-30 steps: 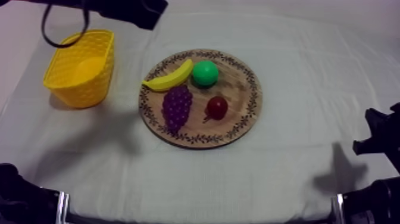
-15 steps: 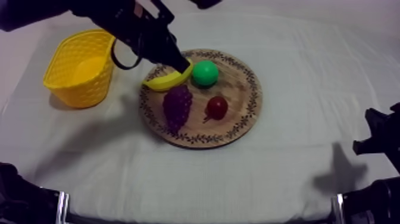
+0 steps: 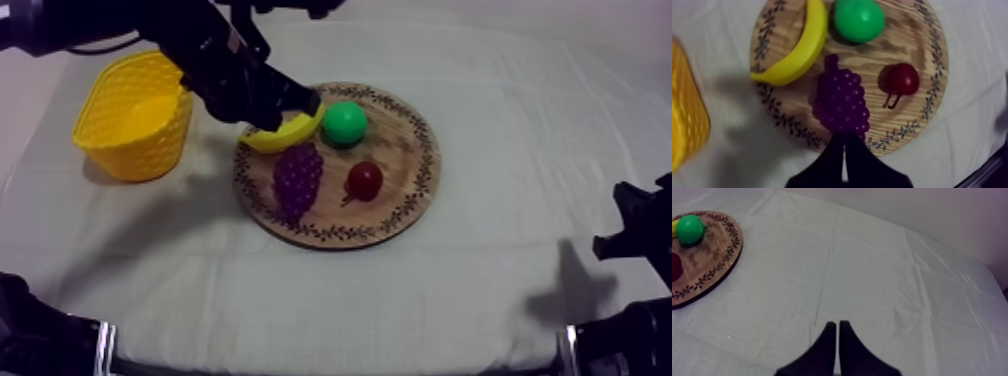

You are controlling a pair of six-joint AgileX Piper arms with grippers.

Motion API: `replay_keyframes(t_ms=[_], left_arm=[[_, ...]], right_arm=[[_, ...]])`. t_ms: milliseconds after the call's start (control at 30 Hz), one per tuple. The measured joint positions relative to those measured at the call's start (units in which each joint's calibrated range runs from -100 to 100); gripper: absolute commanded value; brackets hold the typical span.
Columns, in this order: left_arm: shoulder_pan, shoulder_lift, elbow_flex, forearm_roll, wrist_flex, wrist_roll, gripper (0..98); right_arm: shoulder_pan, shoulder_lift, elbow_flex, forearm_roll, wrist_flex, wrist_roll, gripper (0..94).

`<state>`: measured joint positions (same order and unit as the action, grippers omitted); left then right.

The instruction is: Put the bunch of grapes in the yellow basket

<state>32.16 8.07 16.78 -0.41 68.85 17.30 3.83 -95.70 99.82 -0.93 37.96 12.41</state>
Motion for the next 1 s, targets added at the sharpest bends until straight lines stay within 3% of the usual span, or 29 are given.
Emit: replay_keyframes(t_ms=[200,400,500,700,1000], left_arm=[[0.3,1.3,-3.8,-1.22,6.3,8.2,0.0],[0.6,2.4,-5.5,-0.81,7.3,10.7,2.6],[0.5,2.8,-5.1,-0.05,6.3,10.3,14.3],[-0.4,3.1,-1.6,2.39,0.7,8.2,47.8],[-1.0,3.1,1.0,2.95,-0.9,9.1,74.1]], right_arm=[[0.0,0.0,0.0,0.0,0.0,0.0,0.3],[0.0,-0.1,0.0,0.0,0.0,0.0,0.3],[0.0,-0.1,0.0,0.0,0.0,0.0,0.3],[0.0,-0.1,0.0,0.0,0.0,0.0,0.3],[0.0,-0.1,0.0,0.0,0.0,0.0,0.3]])
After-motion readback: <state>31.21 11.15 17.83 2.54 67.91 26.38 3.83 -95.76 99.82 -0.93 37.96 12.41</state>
